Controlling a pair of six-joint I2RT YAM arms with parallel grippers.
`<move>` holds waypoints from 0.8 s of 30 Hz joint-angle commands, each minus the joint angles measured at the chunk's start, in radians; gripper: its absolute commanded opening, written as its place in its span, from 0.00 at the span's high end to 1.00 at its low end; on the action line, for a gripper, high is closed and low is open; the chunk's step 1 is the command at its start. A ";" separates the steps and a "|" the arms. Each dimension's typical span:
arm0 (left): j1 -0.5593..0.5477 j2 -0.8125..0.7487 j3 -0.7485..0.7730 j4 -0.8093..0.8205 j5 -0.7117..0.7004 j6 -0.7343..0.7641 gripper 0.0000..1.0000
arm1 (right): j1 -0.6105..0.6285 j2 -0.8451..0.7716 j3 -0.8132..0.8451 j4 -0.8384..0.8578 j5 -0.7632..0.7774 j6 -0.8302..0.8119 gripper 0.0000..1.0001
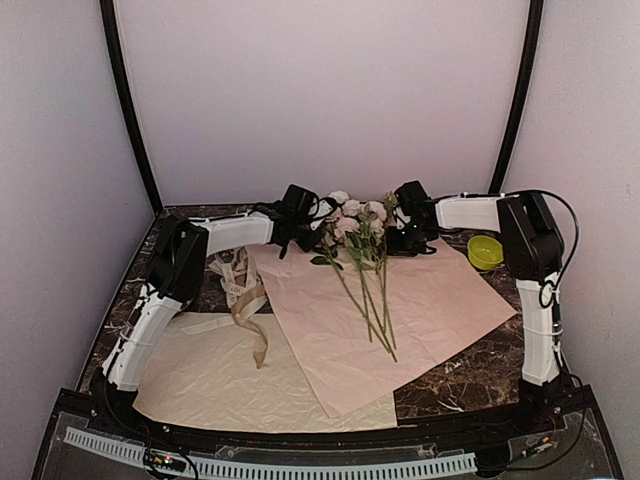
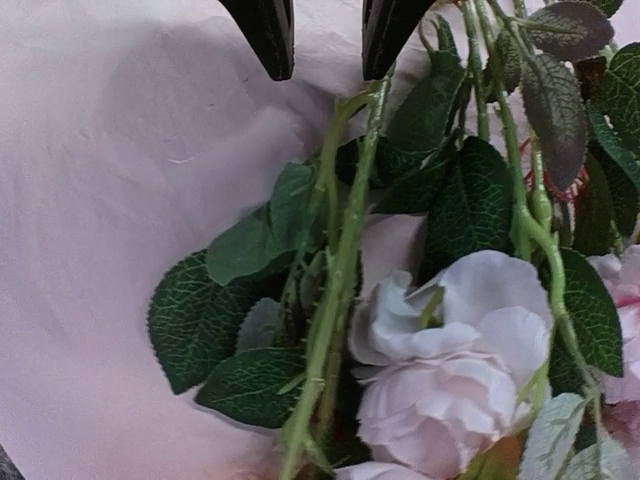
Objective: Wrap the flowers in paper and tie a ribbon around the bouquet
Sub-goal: Adjust the fake flower on the flattened wrapping paper.
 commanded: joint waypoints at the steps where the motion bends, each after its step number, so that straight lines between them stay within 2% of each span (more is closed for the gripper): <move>1: -0.038 0.011 0.031 0.105 0.059 0.048 0.75 | 0.025 -0.013 -0.023 0.061 -0.100 0.001 0.76; 8: -0.048 0.053 0.091 0.169 0.083 0.060 0.75 | 0.046 -0.062 -0.064 0.124 -0.201 0.036 0.76; 14: -0.047 0.021 0.102 0.088 0.038 0.045 0.75 | 0.035 -0.193 -0.170 0.086 -0.072 0.043 0.76; 16: -0.044 -0.023 0.095 0.040 0.021 0.031 0.69 | 0.026 -0.245 -0.224 0.075 -0.048 0.046 0.76; 19: -0.043 -0.094 0.073 -0.053 0.010 0.023 0.51 | 0.015 -0.322 -0.314 0.059 0.004 0.062 0.76; 24: -0.036 -0.218 0.027 -0.274 0.035 -0.010 0.31 | -0.008 -0.420 -0.429 0.025 0.048 0.092 0.76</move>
